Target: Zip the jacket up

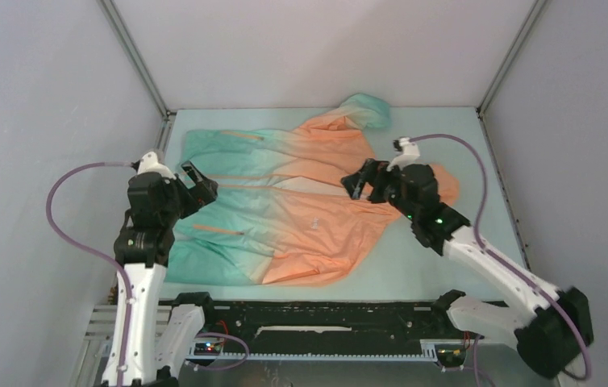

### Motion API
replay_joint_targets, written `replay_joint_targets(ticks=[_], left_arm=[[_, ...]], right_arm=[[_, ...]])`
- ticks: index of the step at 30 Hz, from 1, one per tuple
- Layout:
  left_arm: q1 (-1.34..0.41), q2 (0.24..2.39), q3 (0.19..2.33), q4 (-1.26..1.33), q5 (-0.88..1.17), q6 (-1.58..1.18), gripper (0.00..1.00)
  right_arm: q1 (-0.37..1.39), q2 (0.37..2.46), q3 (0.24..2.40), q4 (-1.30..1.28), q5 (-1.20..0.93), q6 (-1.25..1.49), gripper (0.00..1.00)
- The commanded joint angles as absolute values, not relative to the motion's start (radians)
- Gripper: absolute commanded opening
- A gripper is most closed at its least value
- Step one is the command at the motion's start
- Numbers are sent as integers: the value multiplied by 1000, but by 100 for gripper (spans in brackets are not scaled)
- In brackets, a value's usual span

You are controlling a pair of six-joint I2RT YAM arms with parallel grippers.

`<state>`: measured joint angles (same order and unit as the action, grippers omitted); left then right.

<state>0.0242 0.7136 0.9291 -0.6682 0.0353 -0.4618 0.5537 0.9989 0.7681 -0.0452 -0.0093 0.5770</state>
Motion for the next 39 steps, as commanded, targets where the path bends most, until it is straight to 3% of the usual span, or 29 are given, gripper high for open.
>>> replay_joint_targets(ticks=[1,6,9,13,16,19,24,28,34,39], left_arm=[[162,793,892,-682,145,-450,100],[298,914,886,-605,232,-504,100],[316,1007,886,-560,184,-535,97],[385,1165,883,-499,218,-566,83],[449,1285,913,-485,297,-585,76],[458,1371,978,-480,228,-558,81],[454,1519,1126,-554,167,-533,81],[454,1544,1125,-618,157,-514,80],[453,1442,1030,-683,-27,-551,88],[452,1527,1001,-723,-75,-575,81]], right_arm=[[637,1207,767,294,-52,660,92],[766,1510,916,459,-49,692,81],[809,1687,1041,479,-91,706,77],[857,1866,1176,482,-176,718,65],[892,1976,1291,394,-217,678,63],[927,2067,1438,239,-259,606,61],[986,2181,1676,-78,-189,414,61],[997,2205,1700,-162,-180,328,60],[987,2176,1655,-190,-188,320,58],[970,2114,1521,-151,-184,395,48]])
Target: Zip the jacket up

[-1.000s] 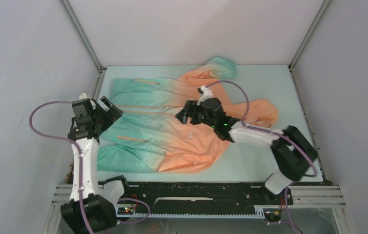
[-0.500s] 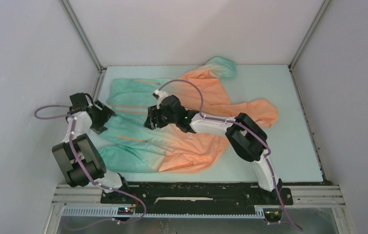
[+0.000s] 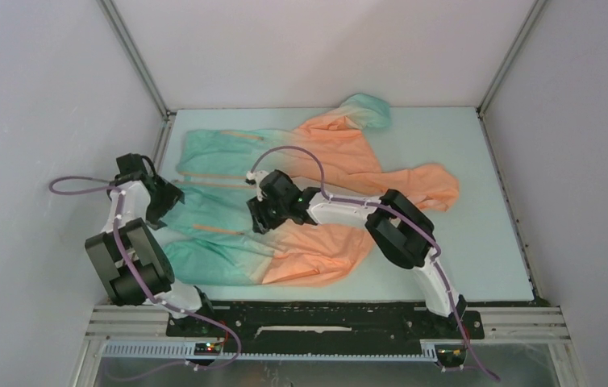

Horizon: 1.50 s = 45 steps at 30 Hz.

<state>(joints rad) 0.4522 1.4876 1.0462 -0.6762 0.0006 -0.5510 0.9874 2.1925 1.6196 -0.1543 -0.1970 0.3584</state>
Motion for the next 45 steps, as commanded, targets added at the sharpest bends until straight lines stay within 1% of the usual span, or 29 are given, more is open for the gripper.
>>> replay_joint_targets(ticks=[1,3,6,8,10,11,12,15,21,24,26,28,29,32,33,34,35,37,40,42,45], left_arm=[[447,1533,988,-717,-77,-576,77],[425,1537,967,-705,-87,-581,74],[369,1536,942,-701,-112,-587,64],[337,1534,922,-701,-92,-601,60],[316,1522,877,-688,-30,-624,49],[312,1509,845,-674,-11,-643,48],[311,1494,817,-666,22,-658,48],[311,1423,751,-649,31,-699,48],[307,1335,682,-605,89,-720,42],[301,1260,638,-574,74,-710,42],[298,1213,607,-548,80,-702,40],[286,1185,607,-538,84,-679,38],[271,1170,615,-538,71,-664,40],[230,1096,630,-522,63,-640,53],[212,1071,638,-519,70,-630,56],[192,1042,650,-525,70,-618,60],[175,1016,668,-538,62,-610,65],[155,979,698,-552,94,-590,70],[150,948,758,-594,142,-551,78],[150,930,803,-621,156,-526,82],[150,919,882,-655,141,-480,86]], right_arm=[[967,2098,1484,-140,-176,412,44],[960,2073,1406,-135,-148,451,34],[955,2022,1296,-119,-101,506,15],[957,1991,1222,-115,-62,531,8],[956,1941,1143,-93,-28,564,8],[952,1917,1104,-64,-29,572,8],[947,1894,1074,-44,-42,580,8],[928,1832,1013,-30,-57,620,8],[877,1695,863,-21,-75,681,10],[823,1611,801,-38,-105,683,12],[766,1553,750,-54,-133,683,14],[708,1487,704,-67,-176,667,19],[685,1446,685,-96,-187,660,27],[613,1291,625,-165,-202,620,57],[586,1238,608,-187,-194,606,64],[552,1187,589,-204,-197,588,70],[517,1145,588,-233,-199,573,72],[442,1122,586,-293,-166,573,73],[402,1160,594,-317,-82,623,74],[392,1203,604,-333,-65,693,72],[396,1256,604,-316,-77,784,66]])
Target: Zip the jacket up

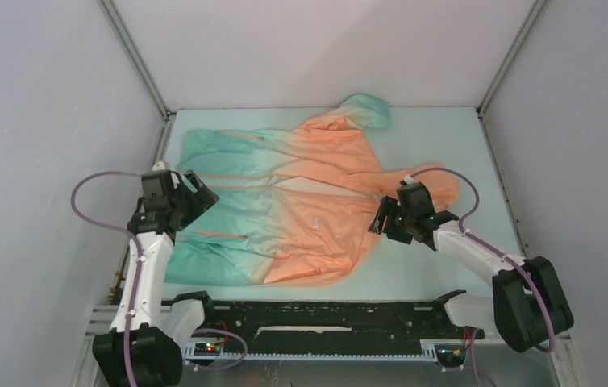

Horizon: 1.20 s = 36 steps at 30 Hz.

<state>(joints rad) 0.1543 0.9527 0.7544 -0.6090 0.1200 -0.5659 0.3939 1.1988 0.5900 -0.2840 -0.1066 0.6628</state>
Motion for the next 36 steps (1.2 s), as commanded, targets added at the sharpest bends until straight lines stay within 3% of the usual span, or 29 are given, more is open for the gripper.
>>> replay_joint_targets(ticks=[1,6,12,16,21,36], left_arm=[[150,925,912,-671,132,-466,87],[150,973,1026,-730,86,-423,87],[150,1000,1039,-691,87,-417,89],[150,1022,1070,-697,94,-405,89],[150,1038,1089,-688,104,-402,89],[270,1169,1111,-635,191,-437,86]], right_arm=[[407,1269,604,-306,-59,805,65],[459,1324,604,-277,-7,907,60],[461,1357,613,-281,77,986,39],[437,1397,619,-276,56,987,34],[385,1422,640,-336,60,948,1],[144,1133,538,-544,159,908,0]])
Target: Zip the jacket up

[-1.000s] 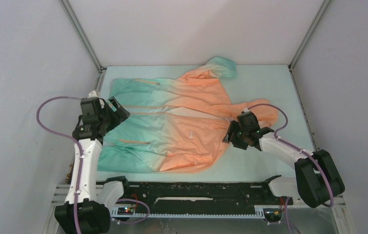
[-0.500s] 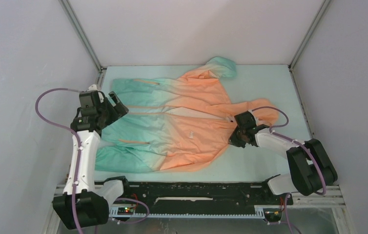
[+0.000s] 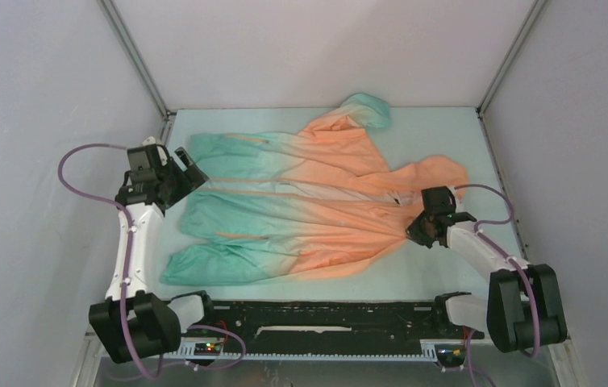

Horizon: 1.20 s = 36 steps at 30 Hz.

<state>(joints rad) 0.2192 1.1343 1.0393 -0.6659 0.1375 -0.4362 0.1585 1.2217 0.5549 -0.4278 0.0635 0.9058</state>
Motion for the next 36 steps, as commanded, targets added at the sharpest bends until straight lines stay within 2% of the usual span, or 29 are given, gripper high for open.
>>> replay_joint_targets(ticks=[1,6,9,11,13,15,20,25,31,36], left_arm=[[283,1188,1109,-634,209,-437,86],[334,1268,1096,-620,239,-430,84],[337,1323,1095,-601,233,-434,84],[339,1367,1095,-575,245,-446,83],[341,1418,1099,-552,244,-454,82],[343,1471,1111,-536,234,-459,80],[361,1635,1170,-520,251,-468,74],[376,1742,1228,-501,310,-468,62],[394,1806,1257,-514,310,-418,53],[398,1834,1241,-506,345,-404,49]], right_arm=[[135,1093,536,-556,172,906,0],[73,981,538,-566,179,835,0],[70,978,595,-541,105,696,0],[116,970,630,-496,44,623,10],[184,960,672,-467,30,571,30],[277,960,731,-484,105,540,44],[466,1030,832,-381,115,417,56],[592,1285,966,-144,-85,342,57],[702,1643,1199,95,-306,429,54],[749,1913,1424,166,-469,516,49]])
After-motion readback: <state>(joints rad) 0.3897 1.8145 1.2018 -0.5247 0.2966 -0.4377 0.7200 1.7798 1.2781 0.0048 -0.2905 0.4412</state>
